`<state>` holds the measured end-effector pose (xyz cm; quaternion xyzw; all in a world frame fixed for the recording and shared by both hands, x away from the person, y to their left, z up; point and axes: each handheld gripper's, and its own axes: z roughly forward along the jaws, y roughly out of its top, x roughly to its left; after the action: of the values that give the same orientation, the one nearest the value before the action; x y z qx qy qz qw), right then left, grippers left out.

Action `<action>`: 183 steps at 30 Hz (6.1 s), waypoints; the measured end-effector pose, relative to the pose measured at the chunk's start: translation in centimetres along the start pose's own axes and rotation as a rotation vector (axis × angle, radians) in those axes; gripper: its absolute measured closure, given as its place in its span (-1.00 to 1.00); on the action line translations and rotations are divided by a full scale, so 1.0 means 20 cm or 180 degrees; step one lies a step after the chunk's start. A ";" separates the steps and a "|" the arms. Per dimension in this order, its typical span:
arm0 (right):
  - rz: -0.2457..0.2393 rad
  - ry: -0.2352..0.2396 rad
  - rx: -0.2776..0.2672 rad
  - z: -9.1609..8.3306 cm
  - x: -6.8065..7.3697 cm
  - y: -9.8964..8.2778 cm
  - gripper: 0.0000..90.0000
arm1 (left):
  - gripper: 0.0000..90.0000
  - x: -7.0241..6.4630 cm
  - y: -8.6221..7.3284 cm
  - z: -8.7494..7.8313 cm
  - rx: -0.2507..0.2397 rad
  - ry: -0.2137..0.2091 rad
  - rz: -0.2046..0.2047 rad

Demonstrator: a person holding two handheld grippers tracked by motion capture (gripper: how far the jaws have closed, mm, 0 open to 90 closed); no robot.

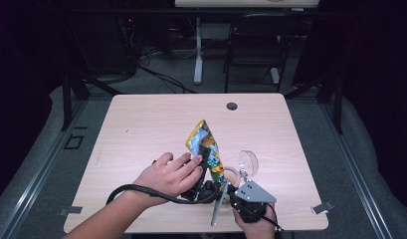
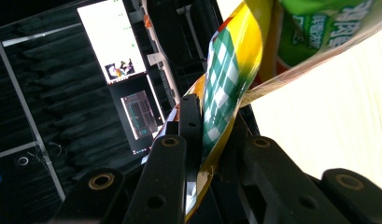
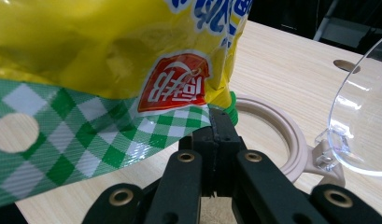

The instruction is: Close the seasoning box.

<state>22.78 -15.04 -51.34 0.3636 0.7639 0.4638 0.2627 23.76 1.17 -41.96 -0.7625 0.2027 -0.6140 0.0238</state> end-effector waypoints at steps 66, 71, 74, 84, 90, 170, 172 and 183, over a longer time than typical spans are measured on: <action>0.0047 -0.0011 0.0011 -0.04 0.00 -0.01 1.00 | 0.90 0.01 0.01 0.01 -0.0097 -0.0039 -0.0045; 0.0057 -0.0024 0.0009 -0.04 -0.01 -0.01 1.00 | 0.90 0.01 0.02 0.01 -0.0117 -0.0025 -0.0036; 0.0055 -0.0010 0.0010 -0.04 0.00 -0.01 1.00 | 0.90 0.01 0.02 0.01 -0.0093 -0.0051 -0.0020; 0.0036 0.0035 0.0010 -0.03 0.00 -0.01 1.00 | 0.90 0.01 0.01 0.01 -0.0072 -0.0058 -0.0008; 0.0049 -0.0003 -0.0014 -0.03 -0.01 0.00 1.00 | 0.91 0.00 -0.01 0.01 -0.0100 -0.0067 -0.0092; 0.0003 -0.0057 -0.0110 0.00 -0.02 0.04 1.00 | 0.96 -0.16 -0.20 0.03 0.0002 -0.0435 -0.0919; 0.0003 -0.0056 -0.0111 0.00 -0.02 0.04 1.00 | 0.96 -0.17 -0.20 0.04 -0.0006 -0.0463 -0.0944; 0.0000 -0.0060 -0.0118 0.00 -0.02 0.04 1.00 | 0.96 -0.21 -0.22 0.05 -0.0026 -0.0524 -0.1140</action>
<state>23.22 -15.16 -50.56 0.3631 0.7527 0.4744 0.2765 25.20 6.47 -44.72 -0.8341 0.0635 -0.5431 -0.0725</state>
